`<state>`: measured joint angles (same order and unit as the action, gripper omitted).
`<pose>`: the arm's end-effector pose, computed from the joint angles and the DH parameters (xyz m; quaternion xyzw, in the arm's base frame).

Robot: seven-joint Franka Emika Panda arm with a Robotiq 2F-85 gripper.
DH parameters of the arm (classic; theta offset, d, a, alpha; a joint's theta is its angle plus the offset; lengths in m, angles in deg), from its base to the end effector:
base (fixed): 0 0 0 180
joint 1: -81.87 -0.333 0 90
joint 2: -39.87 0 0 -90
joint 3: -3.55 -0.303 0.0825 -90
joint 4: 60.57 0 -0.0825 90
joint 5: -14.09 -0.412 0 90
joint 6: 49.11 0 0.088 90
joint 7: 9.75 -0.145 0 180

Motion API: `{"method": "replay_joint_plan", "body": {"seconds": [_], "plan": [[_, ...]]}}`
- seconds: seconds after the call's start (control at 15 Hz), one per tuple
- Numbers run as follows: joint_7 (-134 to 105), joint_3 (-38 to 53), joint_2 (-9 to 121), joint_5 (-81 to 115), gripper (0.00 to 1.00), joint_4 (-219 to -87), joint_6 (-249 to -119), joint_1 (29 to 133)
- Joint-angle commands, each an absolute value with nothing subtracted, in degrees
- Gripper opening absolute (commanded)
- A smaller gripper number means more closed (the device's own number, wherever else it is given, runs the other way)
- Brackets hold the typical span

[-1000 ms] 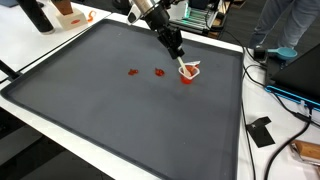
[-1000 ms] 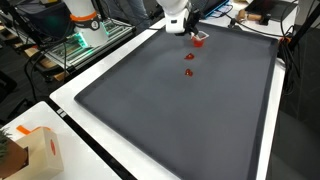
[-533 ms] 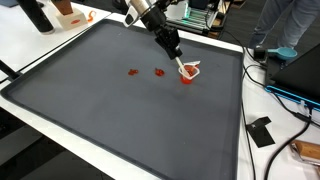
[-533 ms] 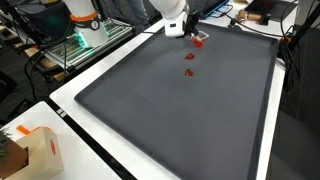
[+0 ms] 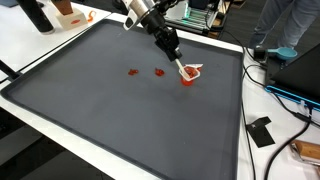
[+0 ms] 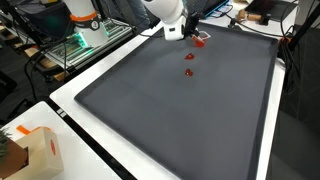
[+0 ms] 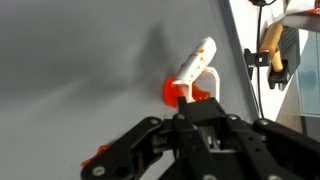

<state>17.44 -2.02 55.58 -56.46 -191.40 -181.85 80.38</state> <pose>0.5249 0.1121 0.1614 -0.8986 0.1835 0.0338 0.3971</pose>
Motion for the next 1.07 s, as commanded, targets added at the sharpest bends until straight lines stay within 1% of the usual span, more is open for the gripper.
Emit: {"method": "replay_joint_plan", "body": {"seconds": [0.0,1.0], "plan": [[21.96,-1.35,56.10,-59.68,0.06,-191.57,-179.91,81.04],[33.09,1.05,57.66,-62.39,0.06,-191.55,-172.37,82.56]]}}
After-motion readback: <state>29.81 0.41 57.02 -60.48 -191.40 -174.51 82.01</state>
